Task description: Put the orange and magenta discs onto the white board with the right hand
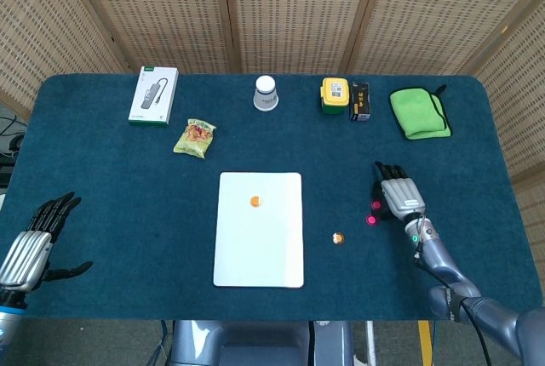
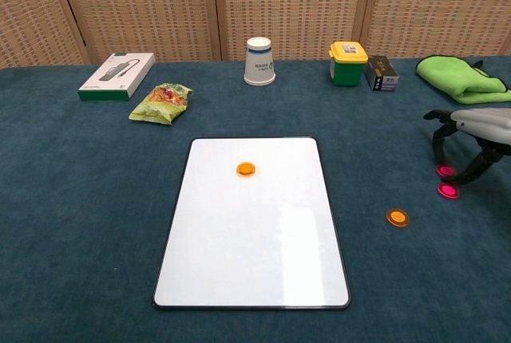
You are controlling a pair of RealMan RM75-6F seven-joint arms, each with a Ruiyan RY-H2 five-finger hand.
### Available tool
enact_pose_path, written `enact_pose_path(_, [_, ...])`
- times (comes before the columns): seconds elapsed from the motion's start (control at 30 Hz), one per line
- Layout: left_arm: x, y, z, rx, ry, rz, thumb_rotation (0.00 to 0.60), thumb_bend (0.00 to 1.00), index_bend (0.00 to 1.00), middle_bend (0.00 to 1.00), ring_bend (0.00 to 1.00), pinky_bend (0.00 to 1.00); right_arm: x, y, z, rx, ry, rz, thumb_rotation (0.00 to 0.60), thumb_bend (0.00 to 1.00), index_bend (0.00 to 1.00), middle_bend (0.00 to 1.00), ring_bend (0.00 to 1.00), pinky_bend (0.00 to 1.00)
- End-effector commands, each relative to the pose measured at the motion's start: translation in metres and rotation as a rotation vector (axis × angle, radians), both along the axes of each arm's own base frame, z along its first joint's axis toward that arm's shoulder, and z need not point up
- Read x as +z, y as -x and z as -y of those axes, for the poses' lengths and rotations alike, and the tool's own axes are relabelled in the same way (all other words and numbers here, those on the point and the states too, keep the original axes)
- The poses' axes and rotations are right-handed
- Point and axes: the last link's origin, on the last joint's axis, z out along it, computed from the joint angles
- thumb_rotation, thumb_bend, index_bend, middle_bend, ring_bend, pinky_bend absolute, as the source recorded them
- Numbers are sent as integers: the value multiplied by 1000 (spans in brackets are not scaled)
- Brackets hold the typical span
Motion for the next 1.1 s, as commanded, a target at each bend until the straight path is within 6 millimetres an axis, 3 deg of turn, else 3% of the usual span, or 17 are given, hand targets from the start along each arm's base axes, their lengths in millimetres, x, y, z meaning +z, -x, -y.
enact_pose_path(0.03, [0,0,0,0,0,0,600,0,0,0,0,0,1,-4,1,9,2,9,600,390,555,0,0,7])
enact_pose_path(0.27, [0,0,0,-2,3,1,600,0,0,0,0,0,2,-38,8,78,-11,57,600,392,555,0,0,7])
enact_pose_path(0.43, [-1,-1,0,-4,5,0,600,0,0,0,0,0,-7,-96,17,178,-51,106,600,391,555,0,0,7])
enact_pose_path(0.67, [1,0,1,-1,5,5,600,0,0,0,0,0,-38,-170,29,265,-108,136,600,393,555,0,0,7])
enact_pose_path(0.77, [2,1,1,2,5,12,600,0,0,0,0,0,-54,-183,32,256,-123,116,600,398,555,0,0,7])
enact_pose_path(1.1, [2,1,1,-3,13,20,600,0,0,0,0,0,-81,-188,23,236,-138,59,600,400,555,0,0,7])
